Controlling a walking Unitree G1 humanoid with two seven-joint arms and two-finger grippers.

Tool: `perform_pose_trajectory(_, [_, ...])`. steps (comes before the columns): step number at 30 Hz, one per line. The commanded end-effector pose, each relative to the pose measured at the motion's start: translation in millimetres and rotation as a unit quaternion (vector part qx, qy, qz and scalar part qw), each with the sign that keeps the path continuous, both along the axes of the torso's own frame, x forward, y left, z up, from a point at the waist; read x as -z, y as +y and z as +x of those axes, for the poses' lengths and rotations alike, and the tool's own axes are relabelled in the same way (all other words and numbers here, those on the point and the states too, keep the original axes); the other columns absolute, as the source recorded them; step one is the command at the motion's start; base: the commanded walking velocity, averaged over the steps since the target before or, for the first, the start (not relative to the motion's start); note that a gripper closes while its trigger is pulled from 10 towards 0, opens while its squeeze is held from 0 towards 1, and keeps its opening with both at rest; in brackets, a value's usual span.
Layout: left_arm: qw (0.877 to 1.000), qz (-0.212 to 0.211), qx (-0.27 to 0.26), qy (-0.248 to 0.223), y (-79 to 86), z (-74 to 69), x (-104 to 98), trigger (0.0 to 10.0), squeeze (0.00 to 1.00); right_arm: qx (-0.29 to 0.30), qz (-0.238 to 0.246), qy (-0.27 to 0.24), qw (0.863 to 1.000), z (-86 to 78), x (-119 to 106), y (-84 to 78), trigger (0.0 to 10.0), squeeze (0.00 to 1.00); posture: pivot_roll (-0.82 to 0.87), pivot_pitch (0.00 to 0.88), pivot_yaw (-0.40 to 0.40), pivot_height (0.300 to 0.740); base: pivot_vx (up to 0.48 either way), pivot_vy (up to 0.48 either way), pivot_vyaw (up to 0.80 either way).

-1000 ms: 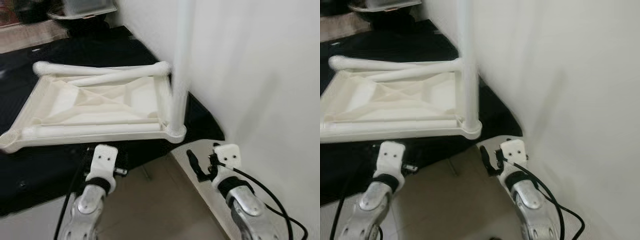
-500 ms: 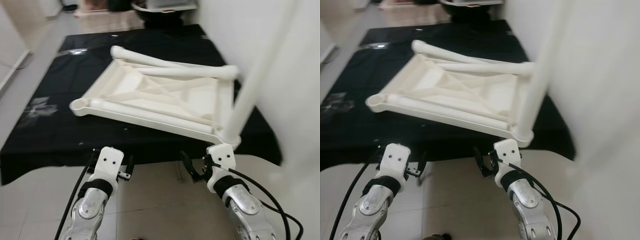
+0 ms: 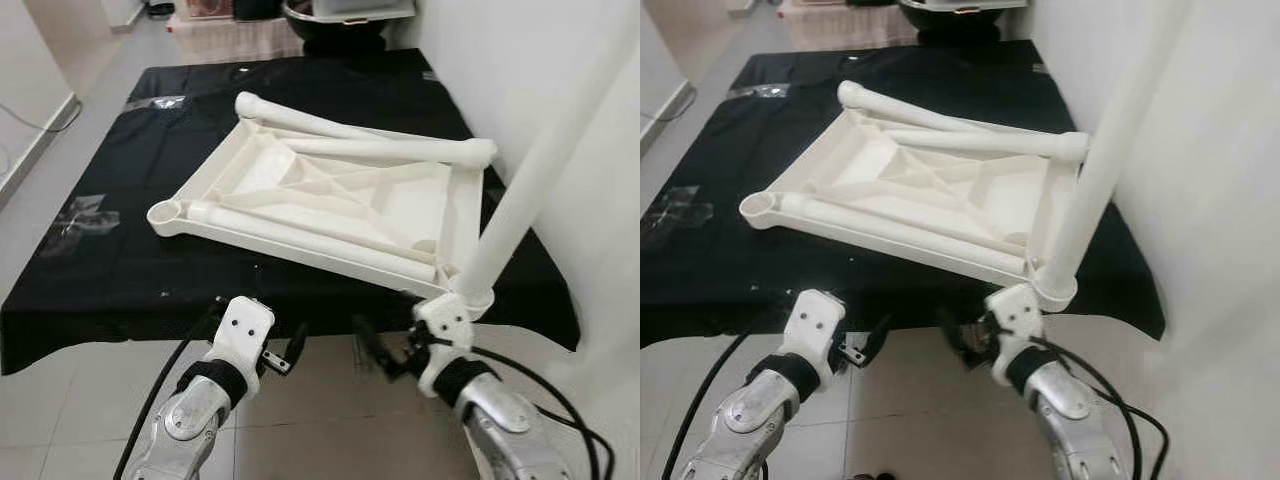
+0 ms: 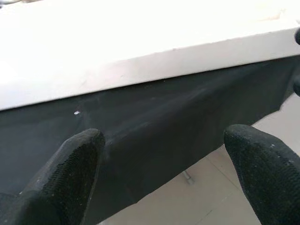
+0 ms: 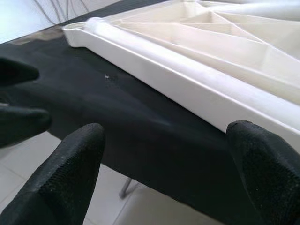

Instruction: Building children table

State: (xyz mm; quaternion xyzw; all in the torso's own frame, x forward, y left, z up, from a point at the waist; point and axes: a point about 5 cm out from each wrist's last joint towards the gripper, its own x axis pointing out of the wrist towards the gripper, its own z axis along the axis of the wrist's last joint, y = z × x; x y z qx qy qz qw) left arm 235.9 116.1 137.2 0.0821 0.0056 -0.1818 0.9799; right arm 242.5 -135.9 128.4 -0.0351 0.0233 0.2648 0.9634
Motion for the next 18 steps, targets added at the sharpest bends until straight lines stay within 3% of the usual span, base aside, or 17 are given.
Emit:
perform_pose_trajectory(1, [1.000,0.000,-0.020,0.019,6.8,-1.4,7.2,10.0,0.00,0.000,-0.001,0.002,1.000,-1.4,2.4,1.5,10.0,0.00,-0.06,0.116,-0.025,0.740,0.000,0.476,0.00])
perform_pose_trajectory(18, [1.000,0.004,-0.012,0.017,6.8,3.0,6.3,10.0,0.00,0.018,-0.008,0.006,1.000,2.1,4.2,-2.0,10.0,0.00,-0.06,0.113,-0.014,0.740,0.000,0.477,0.00])
